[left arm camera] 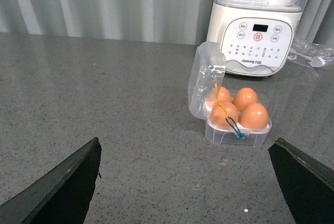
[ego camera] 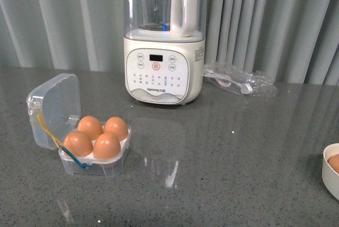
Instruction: Put egg into box
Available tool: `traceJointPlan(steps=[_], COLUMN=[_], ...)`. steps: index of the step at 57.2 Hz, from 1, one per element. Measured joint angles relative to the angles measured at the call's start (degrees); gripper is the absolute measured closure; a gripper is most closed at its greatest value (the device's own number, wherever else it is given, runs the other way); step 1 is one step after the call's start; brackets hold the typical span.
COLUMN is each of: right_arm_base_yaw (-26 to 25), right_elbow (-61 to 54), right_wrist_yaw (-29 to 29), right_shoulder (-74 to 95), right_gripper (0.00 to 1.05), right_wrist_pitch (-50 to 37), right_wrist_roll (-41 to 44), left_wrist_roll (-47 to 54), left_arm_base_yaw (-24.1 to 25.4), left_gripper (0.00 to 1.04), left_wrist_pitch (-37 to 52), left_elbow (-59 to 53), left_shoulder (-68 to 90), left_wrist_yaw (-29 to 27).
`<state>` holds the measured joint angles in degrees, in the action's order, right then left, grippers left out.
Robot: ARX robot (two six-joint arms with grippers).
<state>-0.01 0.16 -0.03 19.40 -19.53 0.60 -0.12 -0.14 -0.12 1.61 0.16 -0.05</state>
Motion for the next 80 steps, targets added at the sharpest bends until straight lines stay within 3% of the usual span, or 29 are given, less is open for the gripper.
traceJointPlan(steps=[33, 39, 58, 67, 80], right_arm_base_yaw=[0.0, 0.0, 0.0, 0.0, 0.0], right_elbow=[0.0, 0.04, 0.04, 0.04, 0.04], right_wrist_yaw=[0.0, 0.0, 0.0, 0.0, 0.0], right_shoulder=[-9.7, -16.9, -19.1, -19.1, -19.1], right_gripper=[1.02, 1.02, 1.01, 0.65, 0.24], right_wrist_pitch=[9.68, 18.86, 19.5, 19.5, 19.5], right_wrist_roll=[0.0, 0.0, 0.04, 0.0, 0.0], left_wrist_roll=[0.0, 0.0, 0.0, 0.0, 0.0], left_arm_base_yaw=[0.0, 0.0, 0.0, 0.0, 0.0], left_gripper=[0.07, 0.07, 0.07, 0.07, 0.07], left_wrist_pitch=[0.0, 0.0, 0.0, 0.0, 0.0], left_elbow=[0.0, 0.0, 0.0, 0.0, 0.0], left_shoulder=[0.0, 0.0, -0.09, -0.09, -0.09], left_wrist_yaw=[0.0, -0.02, 0.0, 0.0, 0.0])
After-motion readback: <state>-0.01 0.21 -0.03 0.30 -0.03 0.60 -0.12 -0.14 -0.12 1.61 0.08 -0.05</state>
